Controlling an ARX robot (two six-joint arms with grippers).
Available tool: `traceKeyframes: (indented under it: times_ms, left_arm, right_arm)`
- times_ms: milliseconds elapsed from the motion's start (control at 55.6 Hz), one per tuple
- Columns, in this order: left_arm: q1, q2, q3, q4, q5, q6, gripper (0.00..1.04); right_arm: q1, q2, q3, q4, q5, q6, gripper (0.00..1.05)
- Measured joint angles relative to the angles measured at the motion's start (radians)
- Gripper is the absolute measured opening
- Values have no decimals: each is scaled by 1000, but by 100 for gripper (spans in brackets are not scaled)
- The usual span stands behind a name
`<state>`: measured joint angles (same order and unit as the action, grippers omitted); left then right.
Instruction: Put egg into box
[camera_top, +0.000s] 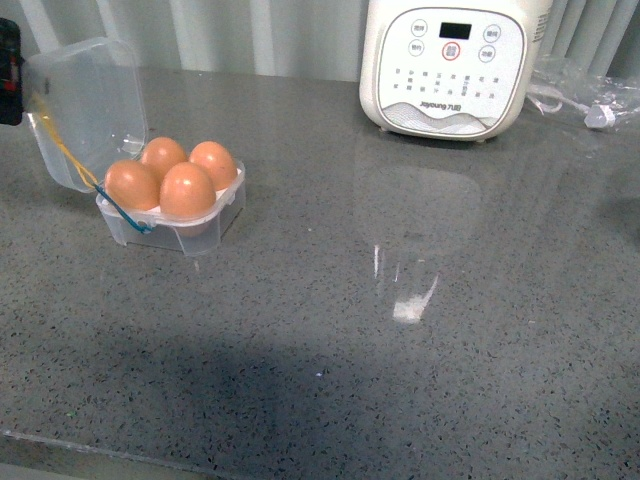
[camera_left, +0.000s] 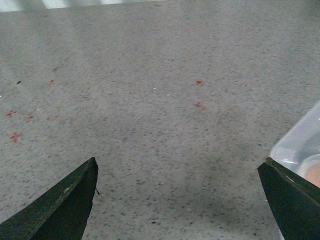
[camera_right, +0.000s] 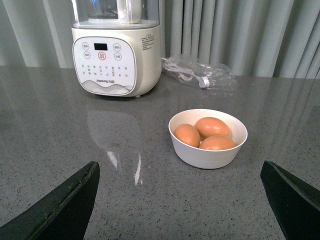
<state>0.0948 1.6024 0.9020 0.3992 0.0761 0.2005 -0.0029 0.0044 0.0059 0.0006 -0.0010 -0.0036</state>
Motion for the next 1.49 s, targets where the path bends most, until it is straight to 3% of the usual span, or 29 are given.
traceKeyframes:
  times_ms: [198, 413, 647, 970, 1114, 1312, 1492]
  left_arm:
    - [-129, -50, -20, -18, -9, -27, 98]
    - [-315, -159, -34, -137, 4, -107, 98]
    - [-389, -219, -34, -195, 12, -136, 98]
    - [-270, -422, -102, -251, 26, -175, 98]
    - [-140, -577, -163, -347, 61, -141, 98]
    - [27, -722, -206, -469, 188, -122, 98]
    - [61, -762, -213, -468, 183, -124, 97]
  right_arm:
    - [0, 0, 0, 0, 0, 0, 97]
    - [0, 0, 0, 0, 0, 0, 97]
    - [0, 0, 0, 0, 0, 0, 97]
    - [0, 0, 0, 0, 0, 0, 97]
    - [0, 0, 0, 0, 0, 0, 97]
    - [0, 0, 0, 0, 0, 0, 97]
    - [0, 0, 0, 0, 0, 0, 97]
